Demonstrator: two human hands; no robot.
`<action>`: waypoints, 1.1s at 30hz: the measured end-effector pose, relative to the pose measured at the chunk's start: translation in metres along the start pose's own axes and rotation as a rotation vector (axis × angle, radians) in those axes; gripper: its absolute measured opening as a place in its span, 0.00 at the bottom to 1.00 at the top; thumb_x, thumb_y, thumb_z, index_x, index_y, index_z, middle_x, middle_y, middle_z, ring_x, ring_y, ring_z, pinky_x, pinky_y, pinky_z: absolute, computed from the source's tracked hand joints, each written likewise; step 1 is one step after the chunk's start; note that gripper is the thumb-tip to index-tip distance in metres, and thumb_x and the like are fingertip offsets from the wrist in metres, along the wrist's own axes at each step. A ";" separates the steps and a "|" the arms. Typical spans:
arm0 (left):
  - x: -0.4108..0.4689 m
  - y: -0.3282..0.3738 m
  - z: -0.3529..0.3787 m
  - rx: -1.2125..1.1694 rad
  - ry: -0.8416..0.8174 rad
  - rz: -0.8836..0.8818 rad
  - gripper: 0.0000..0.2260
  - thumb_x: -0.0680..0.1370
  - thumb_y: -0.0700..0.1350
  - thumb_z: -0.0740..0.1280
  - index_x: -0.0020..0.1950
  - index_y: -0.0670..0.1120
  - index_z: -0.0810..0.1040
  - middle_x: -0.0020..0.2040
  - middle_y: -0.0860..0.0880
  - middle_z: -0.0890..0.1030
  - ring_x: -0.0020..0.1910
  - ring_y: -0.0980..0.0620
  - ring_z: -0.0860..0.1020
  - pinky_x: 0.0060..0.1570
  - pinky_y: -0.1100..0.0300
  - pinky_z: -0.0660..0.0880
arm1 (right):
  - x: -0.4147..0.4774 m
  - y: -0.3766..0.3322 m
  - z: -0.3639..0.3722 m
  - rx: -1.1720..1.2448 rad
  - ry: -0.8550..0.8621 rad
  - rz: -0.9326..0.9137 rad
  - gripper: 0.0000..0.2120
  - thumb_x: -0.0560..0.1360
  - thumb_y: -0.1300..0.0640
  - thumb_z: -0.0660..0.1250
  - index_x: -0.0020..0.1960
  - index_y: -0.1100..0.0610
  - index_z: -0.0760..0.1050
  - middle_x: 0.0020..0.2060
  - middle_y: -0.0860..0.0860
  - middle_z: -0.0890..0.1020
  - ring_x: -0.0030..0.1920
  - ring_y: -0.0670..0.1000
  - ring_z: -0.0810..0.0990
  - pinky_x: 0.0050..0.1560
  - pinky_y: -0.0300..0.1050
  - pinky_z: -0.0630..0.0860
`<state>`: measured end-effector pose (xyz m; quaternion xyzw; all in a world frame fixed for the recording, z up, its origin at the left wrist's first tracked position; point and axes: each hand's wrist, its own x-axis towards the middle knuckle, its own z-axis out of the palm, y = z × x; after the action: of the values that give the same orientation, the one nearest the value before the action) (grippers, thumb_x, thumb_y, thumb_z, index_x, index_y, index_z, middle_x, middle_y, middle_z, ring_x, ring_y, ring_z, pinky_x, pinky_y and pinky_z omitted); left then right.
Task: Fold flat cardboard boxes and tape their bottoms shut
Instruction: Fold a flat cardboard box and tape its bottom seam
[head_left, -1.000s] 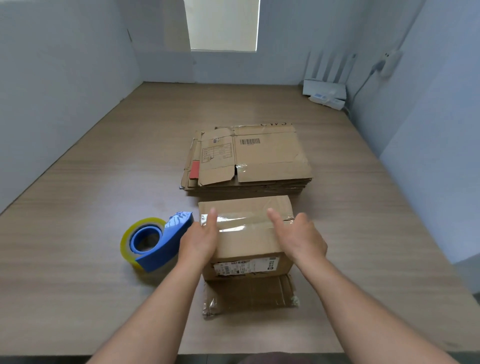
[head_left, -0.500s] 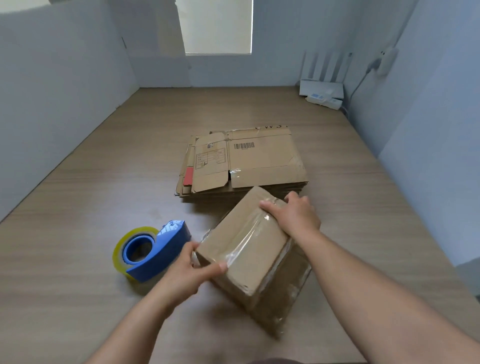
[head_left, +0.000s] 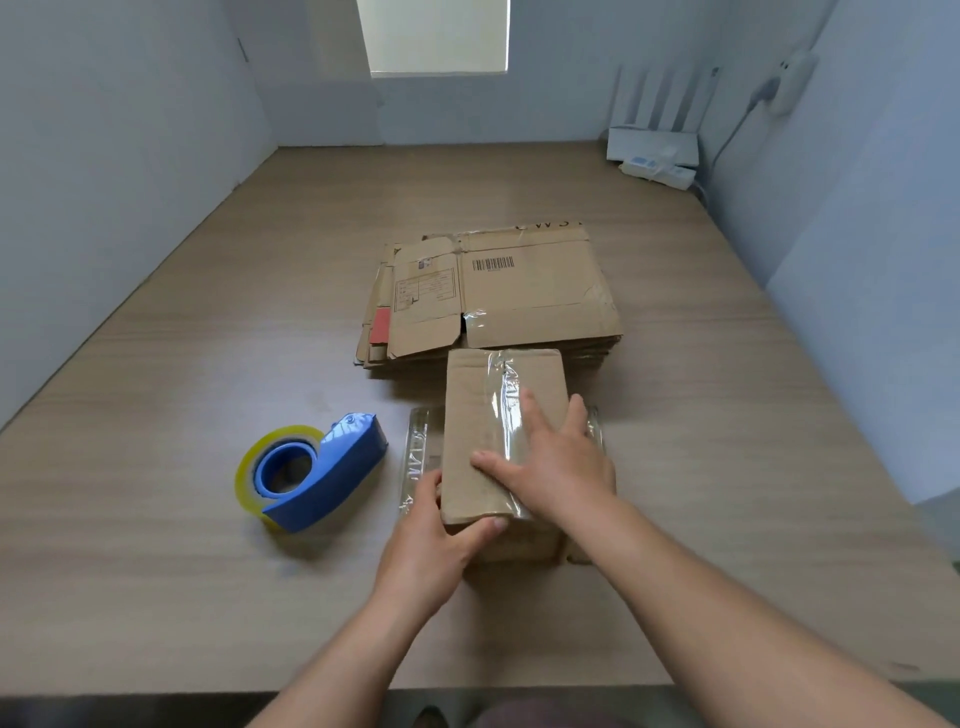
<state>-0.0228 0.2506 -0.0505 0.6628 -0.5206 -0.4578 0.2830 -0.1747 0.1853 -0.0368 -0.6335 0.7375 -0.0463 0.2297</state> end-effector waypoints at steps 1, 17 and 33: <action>0.002 0.001 0.001 -0.002 0.002 0.000 0.29 0.68 0.57 0.76 0.62 0.62 0.64 0.55 0.60 0.79 0.53 0.59 0.78 0.56 0.53 0.77 | -0.008 0.004 0.002 0.006 -0.014 -0.011 0.47 0.63 0.22 0.58 0.74 0.35 0.41 0.76 0.57 0.42 0.72 0.62 0.60 0.65 0.56 0.65; 0.055 -0.024 -0.088 0.393 0.348 0.063 0.24 0.78 0.55 0.64 0.69 0.42 0.70 0.64 0.42 0.76 0.62 0.43 0.73 0.59 0.50 0.70 | -0.037 0.046 0.012 0.085 0.053 -0.311 0.31 0.74 0.40 0.65 0.68 0.27 0.49 0.77 0.52 0.40 0.76 0.54 0.54 0.68 0.49 0.65; 0.104 -0.049 -0.123 0.735 0.146 -0.240 0.19 0.73 0.60 0.68 0.49 0.44 0.76 0.42 0.47 0.78 0.41 0.47 0.77 0.36 0.57 0.70 | -0.028 0.026 -0.014 0.219 0.115 -0.297 0.20 0.73 0.36 0.61 0.63 0.39 0.75 0.77 0.51 0.51 0.75 0.51 0.51 0.75 0.50 0.52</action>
<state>0.1127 0.1544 -0.0729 0.8069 -0.5470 -0.2227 0.0075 -0.2017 0.2140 -0.0260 -0.7028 0.6384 -0.1958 0.2454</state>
